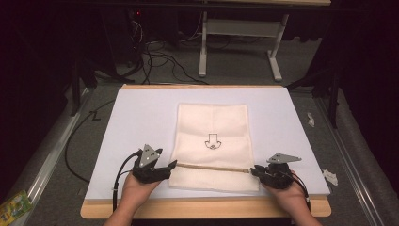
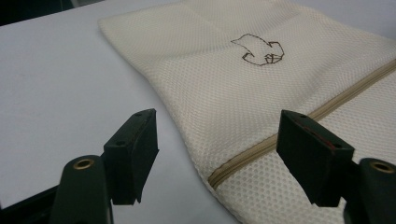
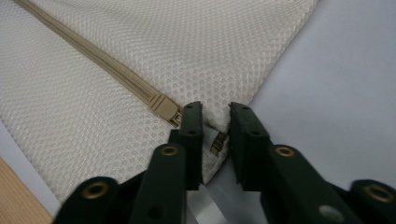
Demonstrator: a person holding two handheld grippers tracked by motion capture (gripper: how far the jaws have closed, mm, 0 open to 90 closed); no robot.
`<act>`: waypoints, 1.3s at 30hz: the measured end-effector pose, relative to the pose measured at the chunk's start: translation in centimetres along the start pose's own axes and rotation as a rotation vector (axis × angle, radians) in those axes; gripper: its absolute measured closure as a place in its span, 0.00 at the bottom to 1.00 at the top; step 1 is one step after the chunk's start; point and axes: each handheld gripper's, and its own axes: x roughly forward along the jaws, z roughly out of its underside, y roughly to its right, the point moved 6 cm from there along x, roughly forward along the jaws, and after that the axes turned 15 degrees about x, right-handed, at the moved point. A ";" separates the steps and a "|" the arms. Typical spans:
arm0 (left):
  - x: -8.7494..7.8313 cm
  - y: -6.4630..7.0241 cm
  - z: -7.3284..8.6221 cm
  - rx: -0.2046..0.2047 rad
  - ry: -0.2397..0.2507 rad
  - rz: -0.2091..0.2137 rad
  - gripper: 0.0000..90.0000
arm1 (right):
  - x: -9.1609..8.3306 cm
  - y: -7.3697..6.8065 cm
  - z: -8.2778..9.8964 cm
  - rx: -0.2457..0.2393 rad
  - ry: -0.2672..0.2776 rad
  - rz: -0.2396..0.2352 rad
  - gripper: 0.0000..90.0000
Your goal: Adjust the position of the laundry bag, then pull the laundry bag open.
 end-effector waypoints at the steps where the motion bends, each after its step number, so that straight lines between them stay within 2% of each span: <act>1: 0.0 0.1 0.0 0.005 0.000 0.002 0.33 | 0.0 0.0 0.0 -0.002 -0.004 -0.005 0.90; 2: 0.0 0.2 0.0 0.010 -0.002 0.004 0.33 | 0.0 -0.1 0.0 -0.014 0.000 -0.005 0.93; 3: 0.0 0.3 0.0 0.012 -0.002 0.004 0.33 | 0.0 -0.2 0.0 -0.048 0.000 0.009 0.94; 5: 0.0 0.3 -0.1 0.014 -0.002 0.003 0.33 | 0.0 -0.5 -0.1 -0.085 0.001 0.033 0.94; 7: 0.0 0.3 -0.1 0.012 0.000 0.002 0.33 | -0.2 -0.3 -0.5 -0.086 0.012 0.048 0.94; 9: 0.0 0.3 0.0 0.013 -0.002 0.000 0.33 | -0.3 0.3 -1.0 -0.071 0.034 0.073 0.93; 11: 0.0 0.3 0.0 0.013 -0.003 0.000 0.33 | -0.2 0.7 -1.0 -0.057 0.029 0.073 0.92; 14: 0.0 0.3 0.0 0.013 -0.002 0.000 0.33 | -0.3 0.8 -1.1 -0.068 0.044 0.094 0.90; 15: 0.1 0.3 0.0 0.012 -0.004 0.000 0.33 | -0.6 1.1 -1.4 -0.046 0.068 0.100 0.87; 16: 0.1 0.3 0.0 0.011 -0.002 0.002 0.33 | -0.6 1.2 -1.4 -0.045 0.071 0.102 0.84; 20: 0.3 0.4 -0.1 0.016 0.001 0.005 0.33 | -0.4 1.4 -1.2 -0.013 0.073 0.080 0.69; 22: 0.4 0.5 -0.2 0.013 0.003 0.008 0.33 | -0.1 1.5 -1.0 0.008 0.062 0.067 0.68; 26: 0.4 0.7 -0.3 0.023 0.000 0.013 0.33 | 0.2 1.5 -0.7 0.034 0.051 0.043 0.75; 28: 0.4 0.7 -0.3 0.025 0.002 0.012 0.33 | 0.2 1.5 -0.7 0.031 0.050 0.040 0.76; 32: 0.4 0.8 -0.6 0.007 0.024 0.018 0.33 | 0.2 1.5 -0.7 0.030 0.045 0.039 0.84; 36: 0.5 0.7 -0.7 -0.020 0.047 0.035 0.32 | 0.2 1.3 -0.8 0.006 0.034 0.040 0.92; 39: 0.6 0.9 -0.9 -0.024 0.065 0.046 0.32 | 0.1 1.0 -1.0 -0.036 0.037 0.061 0.94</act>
